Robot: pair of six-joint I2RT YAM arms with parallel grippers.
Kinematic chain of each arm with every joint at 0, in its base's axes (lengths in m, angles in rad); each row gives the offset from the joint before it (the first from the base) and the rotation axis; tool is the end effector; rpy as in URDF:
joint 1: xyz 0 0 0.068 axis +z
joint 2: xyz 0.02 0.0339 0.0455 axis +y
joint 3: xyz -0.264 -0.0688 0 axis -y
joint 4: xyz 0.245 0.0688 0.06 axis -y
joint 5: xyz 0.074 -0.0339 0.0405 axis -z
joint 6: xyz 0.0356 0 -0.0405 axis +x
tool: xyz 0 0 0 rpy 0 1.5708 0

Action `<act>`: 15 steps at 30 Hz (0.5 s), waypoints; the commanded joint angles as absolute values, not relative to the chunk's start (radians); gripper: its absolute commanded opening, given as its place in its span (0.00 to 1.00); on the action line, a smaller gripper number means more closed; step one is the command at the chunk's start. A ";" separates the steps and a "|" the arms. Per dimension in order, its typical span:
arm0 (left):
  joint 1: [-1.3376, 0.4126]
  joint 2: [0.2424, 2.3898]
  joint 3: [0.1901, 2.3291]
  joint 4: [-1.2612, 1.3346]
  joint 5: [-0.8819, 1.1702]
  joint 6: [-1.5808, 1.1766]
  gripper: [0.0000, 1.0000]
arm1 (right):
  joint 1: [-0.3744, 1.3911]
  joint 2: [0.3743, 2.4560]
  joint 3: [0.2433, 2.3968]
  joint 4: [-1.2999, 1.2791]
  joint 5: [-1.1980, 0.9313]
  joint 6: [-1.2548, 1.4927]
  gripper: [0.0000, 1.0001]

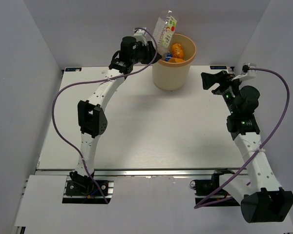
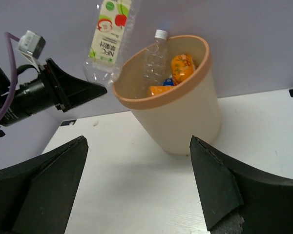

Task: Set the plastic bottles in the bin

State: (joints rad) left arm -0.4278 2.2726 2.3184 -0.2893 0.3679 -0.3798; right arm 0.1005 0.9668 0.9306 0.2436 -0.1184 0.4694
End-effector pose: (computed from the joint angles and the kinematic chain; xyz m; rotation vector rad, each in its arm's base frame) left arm 0.4828 -0.2342 0.3604 0.3173 1.8656 -0.8958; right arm 0.2225 0.0267 0.4044 0.1544 1.3783 0.5579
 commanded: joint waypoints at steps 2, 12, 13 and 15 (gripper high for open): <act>-0.448 2.272 2.396 -0.187 0.338 -0.338 0.00 | 0.072 0.971 0.930 0.206 -0.147 0.439 0.89; -0.506 2.365 2.428 -0.047 0.197 -0.287 0.00 | 0.034 0.980 0.905 0.196 -0.186 0.440 0.89; -0.514 2.367 2.430 -0.048 0.164 -0.278 0.00 | 0.034 0.986 0.904 0.196 -0.195 0.443 0.89; -0.526 2.368 2.421 -0.048 0.134 -0.246 0.00 | 0.028 0.989 0.905 0.196 -0.210 0.445 0.89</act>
